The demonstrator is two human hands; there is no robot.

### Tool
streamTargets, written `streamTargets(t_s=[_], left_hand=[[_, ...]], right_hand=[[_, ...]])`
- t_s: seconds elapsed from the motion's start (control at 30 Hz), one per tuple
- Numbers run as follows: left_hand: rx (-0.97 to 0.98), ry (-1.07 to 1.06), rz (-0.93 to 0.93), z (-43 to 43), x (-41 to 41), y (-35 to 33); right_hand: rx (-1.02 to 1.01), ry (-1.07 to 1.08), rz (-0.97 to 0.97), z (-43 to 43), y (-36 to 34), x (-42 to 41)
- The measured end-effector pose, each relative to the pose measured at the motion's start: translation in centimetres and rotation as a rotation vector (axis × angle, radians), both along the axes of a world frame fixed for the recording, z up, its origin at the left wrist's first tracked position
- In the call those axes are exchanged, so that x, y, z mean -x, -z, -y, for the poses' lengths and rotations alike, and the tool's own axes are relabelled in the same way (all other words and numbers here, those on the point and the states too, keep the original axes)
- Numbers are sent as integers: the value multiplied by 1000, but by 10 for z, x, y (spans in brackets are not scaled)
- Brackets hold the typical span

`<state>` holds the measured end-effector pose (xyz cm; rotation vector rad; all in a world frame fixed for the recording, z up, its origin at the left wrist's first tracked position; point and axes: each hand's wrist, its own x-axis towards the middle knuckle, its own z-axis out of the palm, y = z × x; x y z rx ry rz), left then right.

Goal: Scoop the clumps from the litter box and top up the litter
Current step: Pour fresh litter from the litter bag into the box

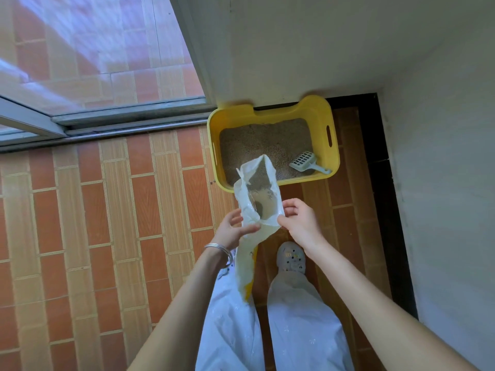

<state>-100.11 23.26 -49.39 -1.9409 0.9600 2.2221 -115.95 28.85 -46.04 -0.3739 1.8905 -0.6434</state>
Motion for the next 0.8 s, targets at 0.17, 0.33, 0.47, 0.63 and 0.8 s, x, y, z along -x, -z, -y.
streamTargets(t_s=[0.17,0.33,0.47,0.63,0.8], left_hand=[[24,41,53,16,-4,-3],[-38,-42,73,21,9,-4],[57,-75,165,17,19,-2],[164,-121,195,18,28,-3],[259,-11,247,19,28,-3]], right_hand=[[-20,-79,-19,-15,3,-8],[-73,-119,60,-25,8,-9],[-121,-128,106,-25,11,-8],[-146,-173,179,-29,11,-10],[-146,-95,278,-42,10,-17]])
